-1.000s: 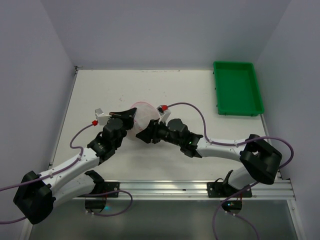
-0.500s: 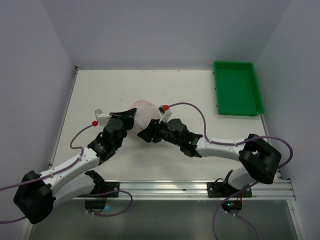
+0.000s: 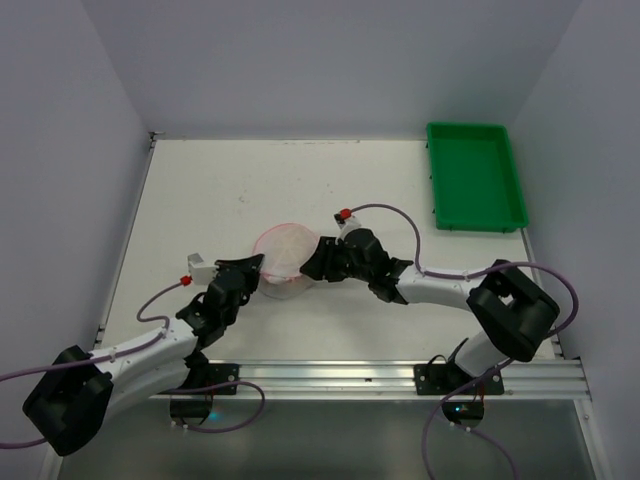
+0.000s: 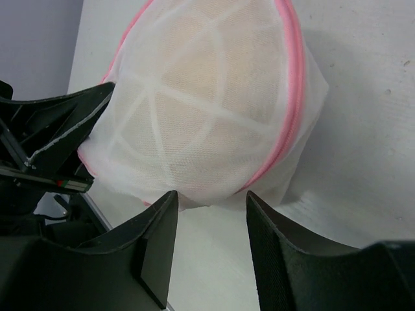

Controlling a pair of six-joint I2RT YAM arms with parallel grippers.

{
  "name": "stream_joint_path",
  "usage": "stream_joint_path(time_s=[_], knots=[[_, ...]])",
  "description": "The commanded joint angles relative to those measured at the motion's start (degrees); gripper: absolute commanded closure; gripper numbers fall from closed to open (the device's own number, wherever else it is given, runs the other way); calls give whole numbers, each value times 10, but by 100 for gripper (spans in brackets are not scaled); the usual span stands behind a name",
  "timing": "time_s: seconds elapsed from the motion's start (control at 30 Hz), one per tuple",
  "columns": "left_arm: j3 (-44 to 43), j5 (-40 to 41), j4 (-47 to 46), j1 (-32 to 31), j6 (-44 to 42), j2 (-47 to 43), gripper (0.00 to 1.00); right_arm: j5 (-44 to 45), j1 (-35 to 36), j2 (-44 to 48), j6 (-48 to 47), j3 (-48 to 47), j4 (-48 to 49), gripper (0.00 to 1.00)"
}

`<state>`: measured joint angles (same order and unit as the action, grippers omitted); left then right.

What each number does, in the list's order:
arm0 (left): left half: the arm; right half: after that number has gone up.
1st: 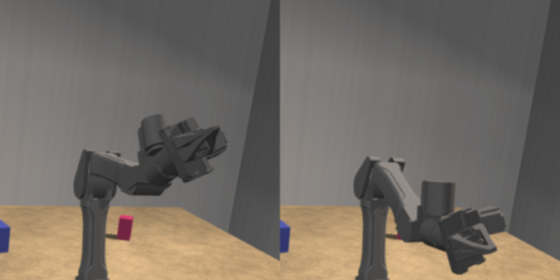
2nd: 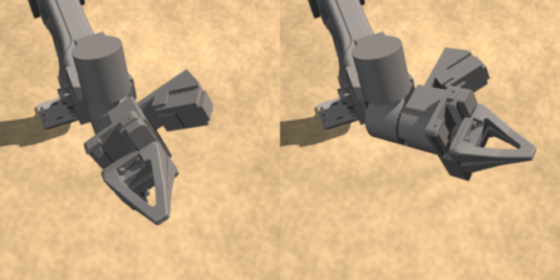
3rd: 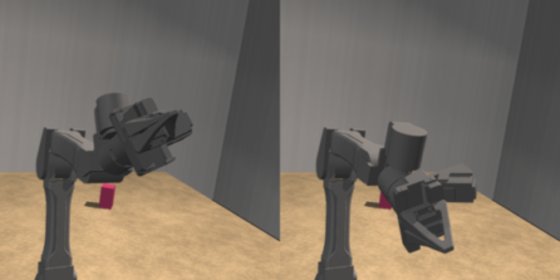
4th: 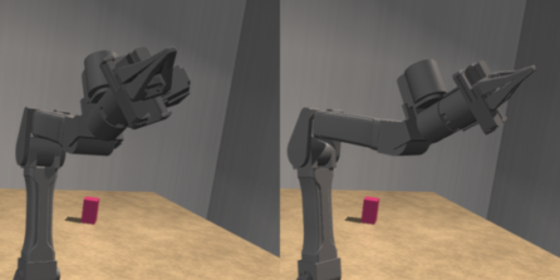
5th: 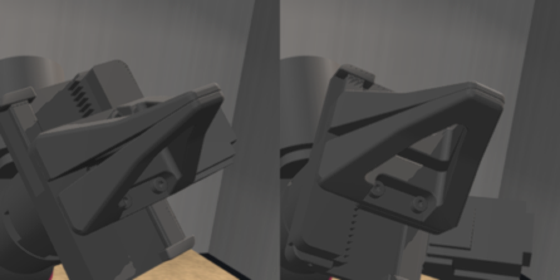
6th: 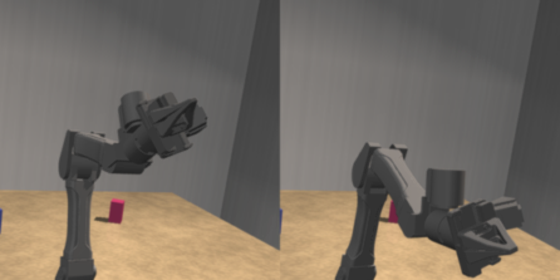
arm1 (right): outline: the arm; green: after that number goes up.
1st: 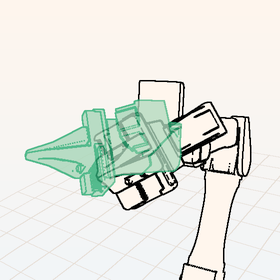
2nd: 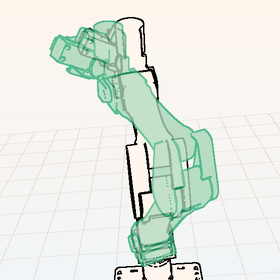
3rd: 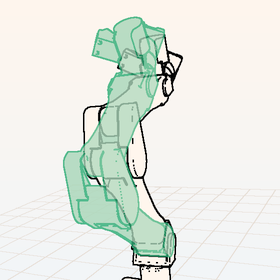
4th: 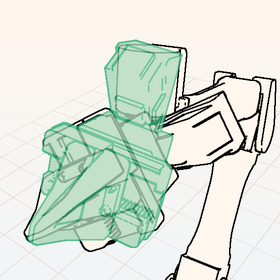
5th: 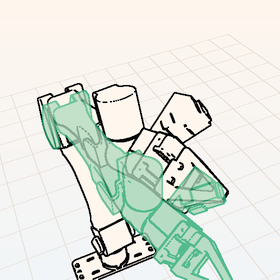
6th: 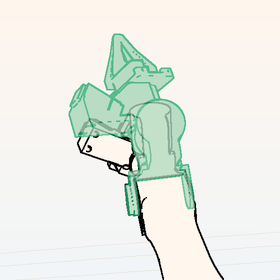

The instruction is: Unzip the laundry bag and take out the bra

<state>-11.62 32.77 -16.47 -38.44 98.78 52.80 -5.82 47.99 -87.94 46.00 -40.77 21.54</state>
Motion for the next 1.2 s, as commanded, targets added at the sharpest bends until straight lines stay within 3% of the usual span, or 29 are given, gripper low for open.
stream_joint_path(time_s=[0.0,0.23,0.37,0.5,0.6,0.73,0.9,1.17], knots=[[36,0,6,-8,12,-26,87,-5,-5,-13,-24,-22,-1,52],[58,-19,32,-7,-25,-39,67,-36,-5,-32,-65,-54,-30,53],[65,-23,36,-7,-38,-31,62,-38,-5,-34,-82,-76,-57,54],[65,-18,34,-7,-34,-31,68,-47,-5,-16,-110,-83,-90,54],[57,-20,26,-7,-26,-24,82,-70,-5,-3,-117,-61,-91,55],[46,-25,18,-7,-17,-9,93,-104,-5,15,-124,-26,-47,53],[36,-25,13,-8,-8,0,99,-136,-16,4,-135,-30,-41,48],[34,-29,16,-8,-4,-12,100,-186,-44,-34,-144,-34,8,47]])
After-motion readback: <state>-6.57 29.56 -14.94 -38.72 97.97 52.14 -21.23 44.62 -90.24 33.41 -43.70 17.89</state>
